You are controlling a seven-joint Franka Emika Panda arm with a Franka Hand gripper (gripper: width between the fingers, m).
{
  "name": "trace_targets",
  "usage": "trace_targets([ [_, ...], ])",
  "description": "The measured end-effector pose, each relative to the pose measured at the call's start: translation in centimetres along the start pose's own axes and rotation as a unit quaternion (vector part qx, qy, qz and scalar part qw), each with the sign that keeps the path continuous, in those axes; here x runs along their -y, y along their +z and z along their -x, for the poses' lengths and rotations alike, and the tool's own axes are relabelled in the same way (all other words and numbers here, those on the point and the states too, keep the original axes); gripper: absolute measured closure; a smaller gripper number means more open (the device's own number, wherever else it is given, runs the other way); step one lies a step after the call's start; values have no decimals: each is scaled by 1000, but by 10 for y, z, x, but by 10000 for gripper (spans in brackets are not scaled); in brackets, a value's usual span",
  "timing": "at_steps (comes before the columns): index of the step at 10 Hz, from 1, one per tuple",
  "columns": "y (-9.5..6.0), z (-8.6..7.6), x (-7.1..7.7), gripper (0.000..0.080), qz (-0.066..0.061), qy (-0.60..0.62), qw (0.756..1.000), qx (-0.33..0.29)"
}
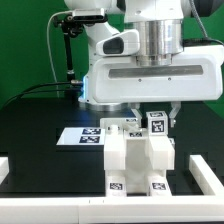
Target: Assemble chair
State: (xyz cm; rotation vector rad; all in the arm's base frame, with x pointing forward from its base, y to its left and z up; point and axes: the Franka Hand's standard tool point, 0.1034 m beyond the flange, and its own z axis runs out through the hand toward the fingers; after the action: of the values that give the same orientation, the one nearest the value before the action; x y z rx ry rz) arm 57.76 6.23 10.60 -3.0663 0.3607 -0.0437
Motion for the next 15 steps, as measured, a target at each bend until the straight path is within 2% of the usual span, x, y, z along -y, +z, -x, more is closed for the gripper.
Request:
trace_targets([
  [2, 0, 0, 1, 513, -1, 78, 997, 0],
  [4, 0, 0, 2, 513, 0, 198, 980, 1],
  [5, 0, 0, 4, 514, 0, 271, 962, 1],
  [7, 1, -2, 6, 514, -9, 402, 916, 3],
  [8, 1, -2, 6, 514, -9, 438, 899, 2],
  [9, 1, -2, 6, 514, -9, 443, 897, 3],
  [10, 1, -2, 7, 421, -9, 437, 900, 3],
  [11, 1, -2, 7, 281, -9, 421, 907, 2],
  [12, 1, -2, 7, 281, -9, 417, 909, 2],
  [13, -1, -2, 7, 173, -9, 335, 942, 2],
  [14, -2, 0, 3, 157, -6, 195, 981, 18],
  [15, -4, 2, 2, 157, -6, 148, 989, 28],
])
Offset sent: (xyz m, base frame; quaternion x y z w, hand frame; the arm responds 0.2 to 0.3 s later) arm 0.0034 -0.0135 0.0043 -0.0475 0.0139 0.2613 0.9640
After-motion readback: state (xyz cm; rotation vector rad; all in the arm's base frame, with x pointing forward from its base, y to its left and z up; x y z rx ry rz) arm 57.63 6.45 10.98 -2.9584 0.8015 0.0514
